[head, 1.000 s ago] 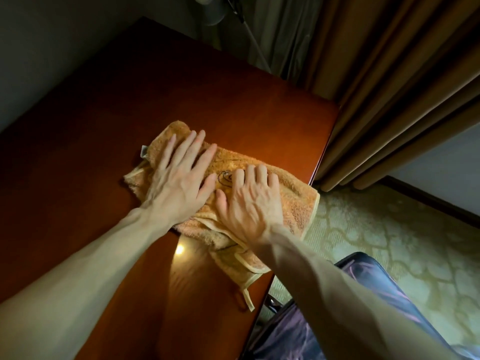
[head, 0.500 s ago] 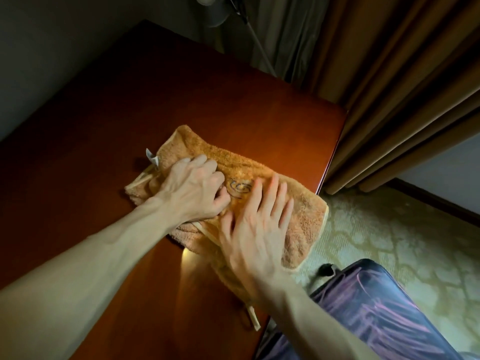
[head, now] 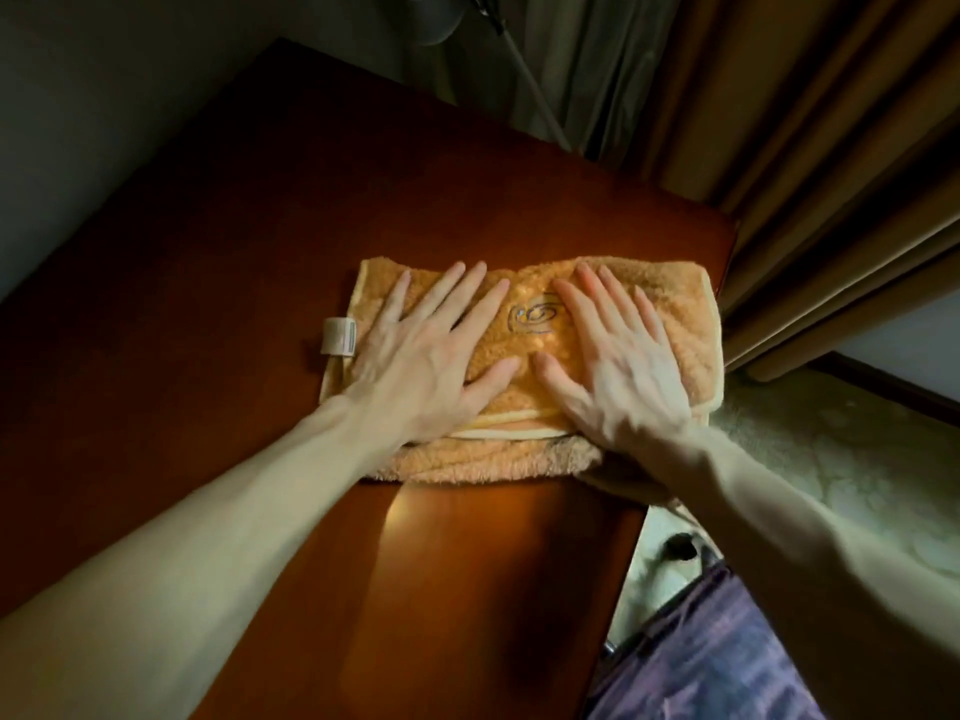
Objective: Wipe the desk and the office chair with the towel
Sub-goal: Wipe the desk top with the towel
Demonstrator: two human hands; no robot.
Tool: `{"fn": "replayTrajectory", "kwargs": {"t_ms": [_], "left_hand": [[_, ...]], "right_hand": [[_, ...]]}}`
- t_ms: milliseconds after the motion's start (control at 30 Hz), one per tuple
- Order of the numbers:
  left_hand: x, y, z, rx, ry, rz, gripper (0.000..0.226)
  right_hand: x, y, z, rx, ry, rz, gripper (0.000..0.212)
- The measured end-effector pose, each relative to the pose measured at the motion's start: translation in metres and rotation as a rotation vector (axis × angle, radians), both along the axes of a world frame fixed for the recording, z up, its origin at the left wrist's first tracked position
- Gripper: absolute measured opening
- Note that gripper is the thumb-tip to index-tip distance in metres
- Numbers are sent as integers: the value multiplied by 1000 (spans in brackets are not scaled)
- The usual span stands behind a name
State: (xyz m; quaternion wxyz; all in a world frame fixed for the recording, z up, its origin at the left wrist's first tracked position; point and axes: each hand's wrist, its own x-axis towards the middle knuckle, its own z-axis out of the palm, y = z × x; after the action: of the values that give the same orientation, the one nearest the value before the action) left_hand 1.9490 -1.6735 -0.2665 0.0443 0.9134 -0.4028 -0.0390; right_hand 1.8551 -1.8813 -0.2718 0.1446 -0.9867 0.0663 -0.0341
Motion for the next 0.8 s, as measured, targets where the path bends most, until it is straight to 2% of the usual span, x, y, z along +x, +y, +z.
{"fn": "replayTrajectory", "kwargs": {"t_ms": [133, 333, 433, 500, 800], "left_hand": [[24, -27, -1, -56, -2, 53, 79], [42, -61, 9, 60, -332, 162, 72], [34, -65, -2, -12, -181, 309, 70], [35, -62, -4, -26, -74, 328, 75], [-3, -10, -5, -19, -45, 203, 84]], "right_hand": [[27, -21, 1, -2, 4, -1, 77], [71, -38, 0, -86, 14, -165, 76], [73, -39, -3, -118, 44, -212, 77], [69, -39, -3, -129, 89, -198, 78], [16, 4, -6, -137, 97, -187, 78]]}}
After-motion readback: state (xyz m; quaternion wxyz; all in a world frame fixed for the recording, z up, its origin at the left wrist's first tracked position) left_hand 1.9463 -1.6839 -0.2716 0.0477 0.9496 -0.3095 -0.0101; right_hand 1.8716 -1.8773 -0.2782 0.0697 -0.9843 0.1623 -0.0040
